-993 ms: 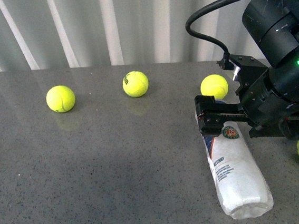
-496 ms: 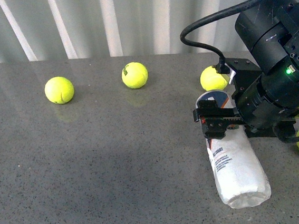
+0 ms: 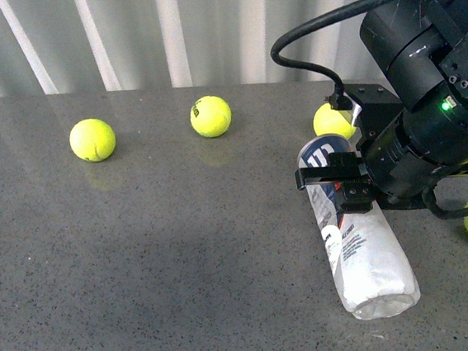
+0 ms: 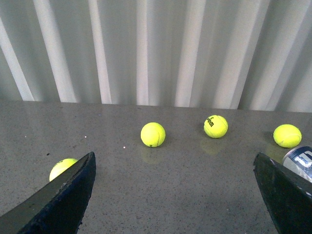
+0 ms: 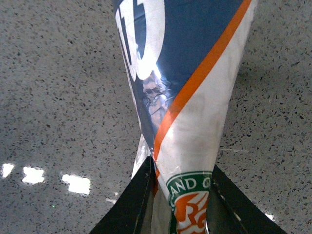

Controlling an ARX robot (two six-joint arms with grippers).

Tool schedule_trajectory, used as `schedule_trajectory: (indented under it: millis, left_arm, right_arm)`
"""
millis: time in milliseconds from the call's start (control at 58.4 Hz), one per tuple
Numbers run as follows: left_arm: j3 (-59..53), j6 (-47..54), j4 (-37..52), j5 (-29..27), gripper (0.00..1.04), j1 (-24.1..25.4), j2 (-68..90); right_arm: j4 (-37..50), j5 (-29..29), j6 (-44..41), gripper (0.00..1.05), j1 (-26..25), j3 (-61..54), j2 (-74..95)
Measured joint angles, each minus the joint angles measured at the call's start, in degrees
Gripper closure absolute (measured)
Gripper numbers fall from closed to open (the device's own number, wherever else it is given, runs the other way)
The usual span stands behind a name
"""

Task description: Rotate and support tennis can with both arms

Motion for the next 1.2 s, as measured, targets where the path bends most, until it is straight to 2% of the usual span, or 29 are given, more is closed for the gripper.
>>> schedule_trajectory:
  millis: [223, 462, 633, 702, 753, 873, 941, 993, 1095, 1198]
  left_arm:
    - [0.0, 0.0, 0.0, 0.0, 0.07, 0.0, 0.0]
    - [0.0, 0.02, 0.0, 0.0, 0.07, 0.0, 0.0]
    - [0.0, 0.0, 0.0, 0.0, 0.07, 0.0, 0.0]
    - [0.0, 0.02, 0.0, 0.0, 0.07, 0.0, 0.0]
    - [0.0, 0.02, 0.0, 0.0, 0.07, 0.0, 0.0]
    - [0.0, 0.0, 0.0, 0.0, 0.07, 0.0, 0.0]
    - [0.0, 0.0, 0.0, 0.0, 0.07, 0.0, 0.0]
    - [0.0, 0.0, 0.0, 0.0, 0.07, 0.0, 0.0]
    - [0.0, 0.02, 0.0, 0.0, 0.07, 0.0, 0.0]
    - [0.0, 0.0, 0.0, 0.0, 0.07, 0.0, 0.0]
  right_arm:
    - [-0.9, 1.09, -0.96, 0.93, 0.63, -0.15, -3.58]
    - [-1.31, 2.45, -1.68, 0.93, 0.79, -0.33, -7.21]
    - [1.51, 7.98, -6.99, 0.93, 1.4, -2.36, -11.19]
    - [5.95, 14.14, -13.88, 0.94, 2.1, -4.55, -13.7]
    - [10.03, 16.72, -19.28, 0.94, 2.67, -6.64, -15.78]
    - [22.14, 18.82, -35.41, 0.94, 4.2, -12.37, -19.87]
    - [30.75, 17.86, -46.93, 0.94, 5.11, -16.31, -21.57]
    - [35.85, 15.1, -55.87, 0.94, 5.6, -19.28, -22.56]
    - [42.18, 10.67, -73.72, 0.94, 5.95, -23.89, -22.86]
    - [45.35, 8.37, -87.03, 0.94, 5.53, -27.21, -21.92]
